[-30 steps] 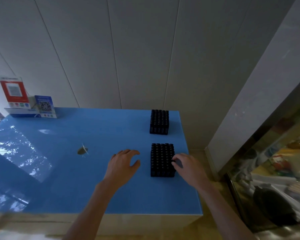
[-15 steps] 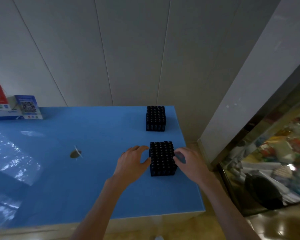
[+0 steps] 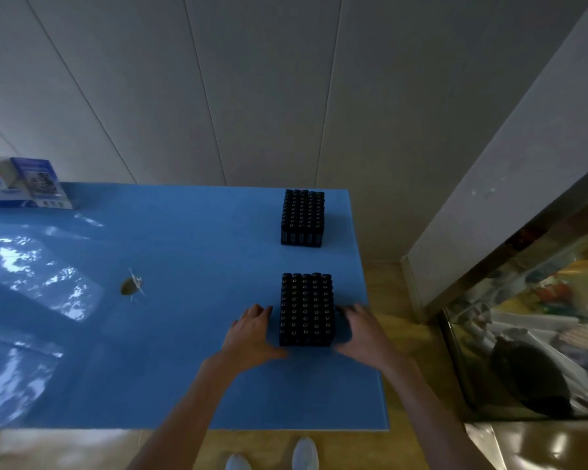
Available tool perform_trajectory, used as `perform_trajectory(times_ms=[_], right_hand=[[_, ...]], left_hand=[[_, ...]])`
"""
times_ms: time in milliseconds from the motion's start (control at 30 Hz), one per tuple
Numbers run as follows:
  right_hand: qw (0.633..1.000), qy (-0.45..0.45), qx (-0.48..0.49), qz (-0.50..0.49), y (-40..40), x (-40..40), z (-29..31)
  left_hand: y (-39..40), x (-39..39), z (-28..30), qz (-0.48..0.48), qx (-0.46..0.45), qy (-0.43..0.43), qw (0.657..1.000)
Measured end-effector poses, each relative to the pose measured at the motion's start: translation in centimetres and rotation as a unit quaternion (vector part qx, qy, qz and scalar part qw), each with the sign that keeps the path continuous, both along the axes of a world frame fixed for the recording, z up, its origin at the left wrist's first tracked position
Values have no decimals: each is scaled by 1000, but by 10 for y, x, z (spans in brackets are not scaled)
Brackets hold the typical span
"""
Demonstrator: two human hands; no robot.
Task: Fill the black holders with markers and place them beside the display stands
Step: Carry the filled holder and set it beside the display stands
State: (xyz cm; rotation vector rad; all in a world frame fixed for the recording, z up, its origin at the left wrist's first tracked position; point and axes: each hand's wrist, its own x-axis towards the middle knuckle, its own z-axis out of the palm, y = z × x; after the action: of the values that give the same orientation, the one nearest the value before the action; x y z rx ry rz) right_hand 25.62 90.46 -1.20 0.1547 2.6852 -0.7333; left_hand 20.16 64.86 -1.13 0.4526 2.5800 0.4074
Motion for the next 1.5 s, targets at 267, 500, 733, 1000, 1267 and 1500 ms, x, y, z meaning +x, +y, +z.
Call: perform_trajectory(times_ms=[267, 500, 733, 1000, 1267, 1500], right_hand=[[999, 50, -10, -5, -18, -7, -16], [991, 70, -85, -71, -28, -5, -26], [965, 35, -238, -104, -33, -15, -9], [950, 29, -304, -63, -72, -47, 18], [934, 17, -355, 39, -168, -69, 60], [932, 10, -341, 125, -288, -65, 67]], left_hand=[[26, 11, -23, 84, 75, 48, 992], [32, 13, -32, 167, 140, 18, 976], [25, 9, -25, 233, 261, -39, 936], [-19, 11, 13, 301, 383, -8, 873], [-111, 26, 45, 387, 416, 49, 822], [-226, 56, 61, 420, 409, 88, 806]])
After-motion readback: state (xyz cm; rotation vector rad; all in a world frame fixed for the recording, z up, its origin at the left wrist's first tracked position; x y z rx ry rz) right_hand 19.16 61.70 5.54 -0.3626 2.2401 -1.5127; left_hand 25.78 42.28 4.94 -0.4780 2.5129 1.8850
